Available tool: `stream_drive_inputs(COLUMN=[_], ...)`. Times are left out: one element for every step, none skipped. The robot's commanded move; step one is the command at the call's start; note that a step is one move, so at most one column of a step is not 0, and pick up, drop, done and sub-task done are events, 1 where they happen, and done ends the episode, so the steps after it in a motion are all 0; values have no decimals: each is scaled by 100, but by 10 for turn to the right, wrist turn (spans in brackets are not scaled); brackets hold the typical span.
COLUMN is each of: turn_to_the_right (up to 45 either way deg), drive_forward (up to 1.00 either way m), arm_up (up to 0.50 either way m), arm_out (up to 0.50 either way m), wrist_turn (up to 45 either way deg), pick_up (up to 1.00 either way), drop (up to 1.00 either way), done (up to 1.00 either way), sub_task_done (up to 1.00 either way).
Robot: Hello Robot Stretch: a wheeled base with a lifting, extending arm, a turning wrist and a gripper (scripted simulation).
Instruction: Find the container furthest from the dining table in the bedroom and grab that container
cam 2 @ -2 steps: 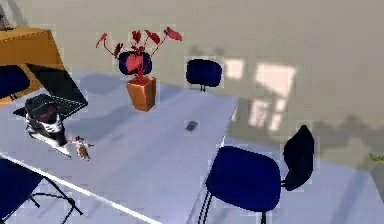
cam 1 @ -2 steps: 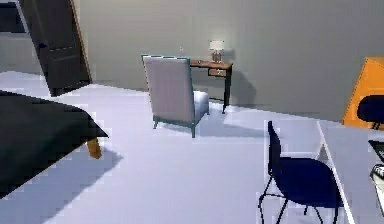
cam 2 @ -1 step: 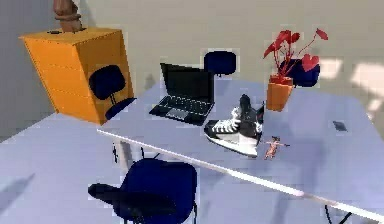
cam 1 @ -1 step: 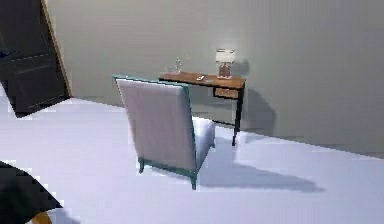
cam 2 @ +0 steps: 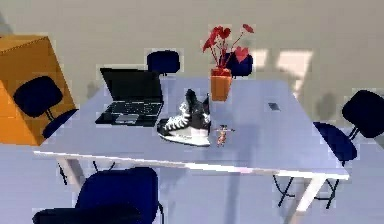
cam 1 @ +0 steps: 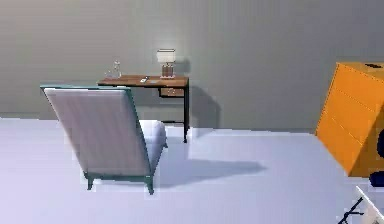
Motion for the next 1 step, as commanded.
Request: stream_drive_inputs(turn_to_the_right=[0], drive_forward=[100], arm_up=[0], arm_out=[0], wrist_turn=[0], pick_up=[0], drop=[0], done=[0], sub_task_done=[0])
